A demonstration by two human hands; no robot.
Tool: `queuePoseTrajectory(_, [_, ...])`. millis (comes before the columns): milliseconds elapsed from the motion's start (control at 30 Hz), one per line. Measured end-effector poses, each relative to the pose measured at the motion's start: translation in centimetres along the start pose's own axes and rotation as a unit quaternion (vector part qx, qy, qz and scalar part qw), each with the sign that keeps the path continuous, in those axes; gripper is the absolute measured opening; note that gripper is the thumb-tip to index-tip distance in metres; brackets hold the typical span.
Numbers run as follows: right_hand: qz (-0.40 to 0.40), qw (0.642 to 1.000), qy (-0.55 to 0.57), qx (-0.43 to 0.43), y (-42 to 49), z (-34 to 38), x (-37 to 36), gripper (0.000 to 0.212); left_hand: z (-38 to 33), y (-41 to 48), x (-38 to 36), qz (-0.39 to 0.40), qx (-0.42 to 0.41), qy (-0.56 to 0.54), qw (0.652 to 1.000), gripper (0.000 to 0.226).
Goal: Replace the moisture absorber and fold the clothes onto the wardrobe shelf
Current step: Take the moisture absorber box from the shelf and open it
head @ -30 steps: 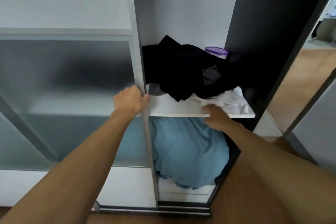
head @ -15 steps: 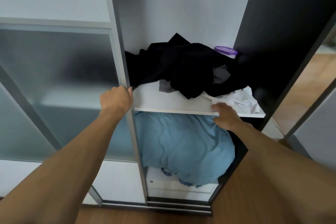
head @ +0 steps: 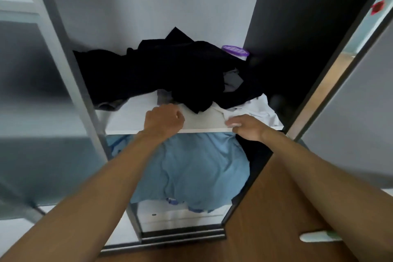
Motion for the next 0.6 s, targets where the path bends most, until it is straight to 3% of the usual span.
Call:
queuePoseTrajectory(133, [-0.070,0.994,0.090,-0.003,2.5,0.2,4.1,0.022,-4.7,3.8,-1.1,-0.034,-0.079,-0.132,0.987,0.026])
queuePoseTrajectory(267, [-0.181,0.967,0.176,-0.017,7.2,-0.3,9.7,0.031,-9.4,10.0,-2.1,-0.051,-0.172,-0.195,0.964,0.030])
queuePoseTrajectory(467, [-0.296,0.940,0.165,-0.046,17.7,-2.2,13.7,0.019,-15.5,21.5,-5.3,-0.066,-0.262,-0.145,0.952,0.036])
queuePoseTrajectory(600, [-0.279,0.955,0.076,-0.066,26.4,-3.5,14.3,0.035,-18.6,28.8,-10.0,-0.021,-0.257,-0.101,0.961,0.038])
Point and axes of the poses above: each hand's wrist, its own y-axis towards the middle knuckle, its own x-axis out of the back of the hand, z = x × y, the point moved 9 cm from there along y, towards the middle knuckle, and after that the axes turned 15 degrees about -z, right-handed, at the moved point
